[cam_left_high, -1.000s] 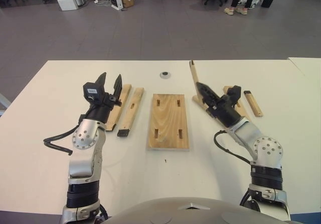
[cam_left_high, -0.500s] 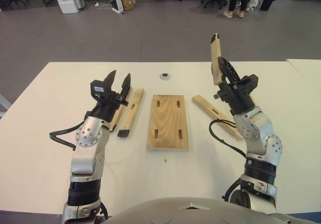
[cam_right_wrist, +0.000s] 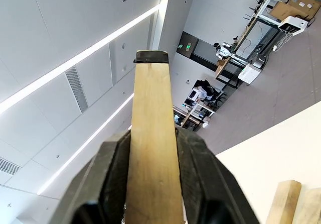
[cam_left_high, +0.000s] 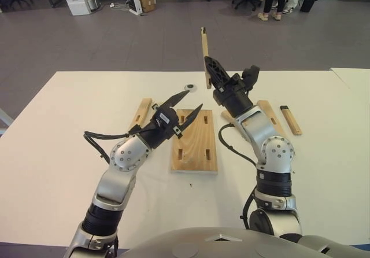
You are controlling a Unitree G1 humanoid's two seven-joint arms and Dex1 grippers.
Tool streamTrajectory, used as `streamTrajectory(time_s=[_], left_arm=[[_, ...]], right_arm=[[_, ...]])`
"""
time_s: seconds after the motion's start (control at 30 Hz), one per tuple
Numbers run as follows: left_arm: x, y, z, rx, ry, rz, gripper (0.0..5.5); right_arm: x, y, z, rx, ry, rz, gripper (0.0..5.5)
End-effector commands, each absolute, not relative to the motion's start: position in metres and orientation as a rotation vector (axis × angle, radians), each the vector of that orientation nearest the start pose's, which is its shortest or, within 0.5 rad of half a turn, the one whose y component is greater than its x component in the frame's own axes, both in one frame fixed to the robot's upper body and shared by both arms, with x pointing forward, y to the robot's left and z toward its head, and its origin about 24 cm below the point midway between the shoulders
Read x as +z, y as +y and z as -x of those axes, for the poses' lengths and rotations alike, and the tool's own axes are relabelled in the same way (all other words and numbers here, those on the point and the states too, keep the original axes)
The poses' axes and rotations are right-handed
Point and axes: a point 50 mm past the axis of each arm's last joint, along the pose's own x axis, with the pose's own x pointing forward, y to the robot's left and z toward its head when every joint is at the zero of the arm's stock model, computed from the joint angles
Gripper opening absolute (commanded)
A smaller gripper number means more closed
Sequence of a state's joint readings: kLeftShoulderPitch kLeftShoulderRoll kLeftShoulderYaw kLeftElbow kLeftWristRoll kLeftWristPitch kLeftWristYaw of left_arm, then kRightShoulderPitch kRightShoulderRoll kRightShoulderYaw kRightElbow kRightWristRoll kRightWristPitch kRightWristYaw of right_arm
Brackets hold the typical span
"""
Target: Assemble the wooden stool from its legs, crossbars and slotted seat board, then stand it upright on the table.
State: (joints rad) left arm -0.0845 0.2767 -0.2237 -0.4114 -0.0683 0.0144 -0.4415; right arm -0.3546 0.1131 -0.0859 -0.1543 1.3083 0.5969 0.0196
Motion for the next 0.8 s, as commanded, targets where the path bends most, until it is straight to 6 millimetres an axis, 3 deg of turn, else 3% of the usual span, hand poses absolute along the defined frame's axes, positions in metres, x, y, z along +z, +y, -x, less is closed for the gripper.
streamTrajectory(time_s=[0.03, 0.8], left_arm=[[0.141, 0.097, -0.236, -0.721, -0.416, -0.256, 2.45], [0.128, 0.094, -0.245, -0.605, -0.370, -0.089, 2.45]], right_arm=[[0.145, -0.069, -0.285, 0.722, 0.085, -1.241, 1.31], [0.139, -0.052, -0.279, 0.790, 0.118, -1.199, 1.31]])
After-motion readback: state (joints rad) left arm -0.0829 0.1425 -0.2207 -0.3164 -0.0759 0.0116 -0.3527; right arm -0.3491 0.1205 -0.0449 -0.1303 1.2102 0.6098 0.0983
